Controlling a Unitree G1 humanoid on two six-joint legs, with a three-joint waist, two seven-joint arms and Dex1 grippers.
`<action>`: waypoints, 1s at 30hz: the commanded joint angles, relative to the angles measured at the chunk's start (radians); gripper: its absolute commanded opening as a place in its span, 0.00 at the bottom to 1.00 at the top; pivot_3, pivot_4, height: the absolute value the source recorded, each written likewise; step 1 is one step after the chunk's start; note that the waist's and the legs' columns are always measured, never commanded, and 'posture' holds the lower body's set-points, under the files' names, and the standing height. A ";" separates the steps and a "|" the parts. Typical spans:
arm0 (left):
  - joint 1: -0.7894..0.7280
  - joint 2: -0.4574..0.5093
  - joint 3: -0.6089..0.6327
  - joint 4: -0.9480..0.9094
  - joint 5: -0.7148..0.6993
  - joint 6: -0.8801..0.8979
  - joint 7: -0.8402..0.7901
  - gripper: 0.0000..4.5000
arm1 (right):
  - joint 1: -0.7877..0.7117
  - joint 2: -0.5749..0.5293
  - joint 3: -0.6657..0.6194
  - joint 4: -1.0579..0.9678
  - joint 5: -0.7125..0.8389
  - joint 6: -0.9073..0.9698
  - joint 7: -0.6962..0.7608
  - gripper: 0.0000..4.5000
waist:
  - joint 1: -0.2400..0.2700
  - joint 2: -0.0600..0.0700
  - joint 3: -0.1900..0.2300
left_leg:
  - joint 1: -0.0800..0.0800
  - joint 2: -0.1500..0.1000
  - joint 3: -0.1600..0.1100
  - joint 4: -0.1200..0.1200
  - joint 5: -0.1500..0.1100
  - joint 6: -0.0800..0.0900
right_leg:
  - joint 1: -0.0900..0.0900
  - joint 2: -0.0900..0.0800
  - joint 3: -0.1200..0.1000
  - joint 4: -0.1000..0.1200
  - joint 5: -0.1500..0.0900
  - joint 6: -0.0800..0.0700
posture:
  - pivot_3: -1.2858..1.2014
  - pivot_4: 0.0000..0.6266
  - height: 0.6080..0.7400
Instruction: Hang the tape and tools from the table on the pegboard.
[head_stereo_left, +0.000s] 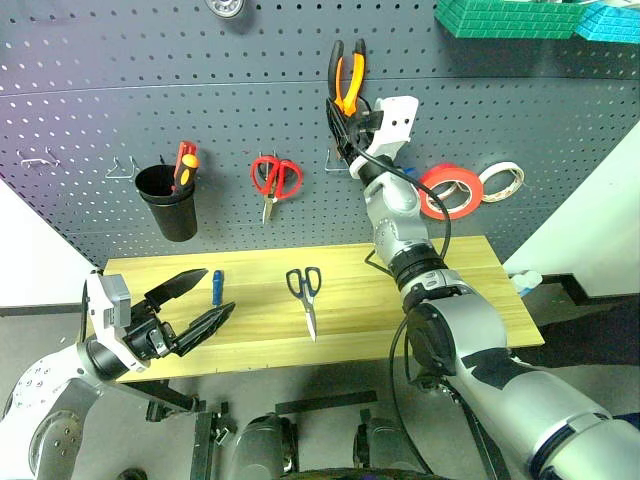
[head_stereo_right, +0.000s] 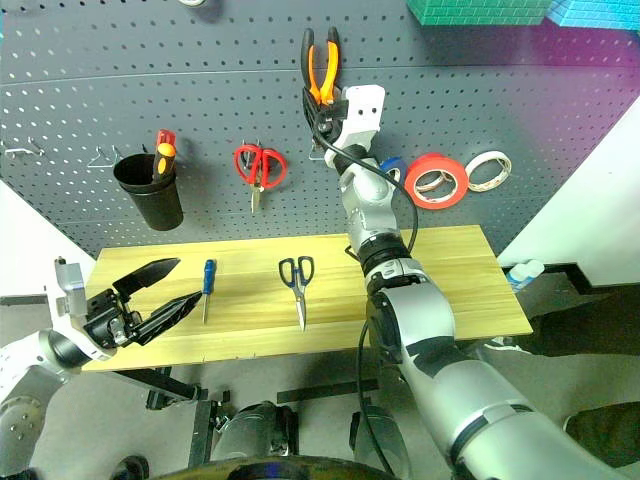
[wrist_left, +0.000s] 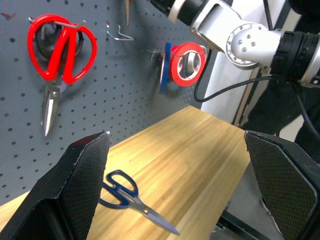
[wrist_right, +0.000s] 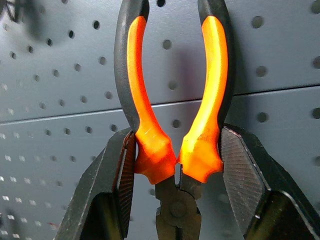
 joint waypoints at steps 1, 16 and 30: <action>0.021 0.013 0.026 -0.050 -0.025 0.004 0.004 1.00 | -0.049 -0.006 0.000 0.017 -0.027 -0.059 -0.040 0.47 | -0.001 0.000 0.000 | 0.000 0.000 0.000 0.000 0.000 0.000 | 0.000 0.000 0.000 0.000 0.000 0.000 | 0.60 0.00 1.00; 0.093 0.028 0.062 -0.096 -0.056 0.023 0.006 1.00 | -0.091 0.015 0.002 0.058 -0.067 -0.108 -0.121 0.47 | 0.003 0.000 0.000 | 0.000 0.000 0.000 0.000 0.000 0.000 | 0.000 0.000 0.000 0.000 0.000 0.000 | 0.61 0.02 1.00; 0.108 0.039 0.068 -0.131 -0.080 0.050 0.029 1.00 | -0.103 0.024 0.001 0.104 -0.078 -0.103 -0.140 0.47 | 0.023 0.001 0.001 | 0.001 0.000 -0.001 0.000 0.000 0.000 | 0.001 0.000 0.000 0.000 0.000 0.000 | 0.62 0.07 1.00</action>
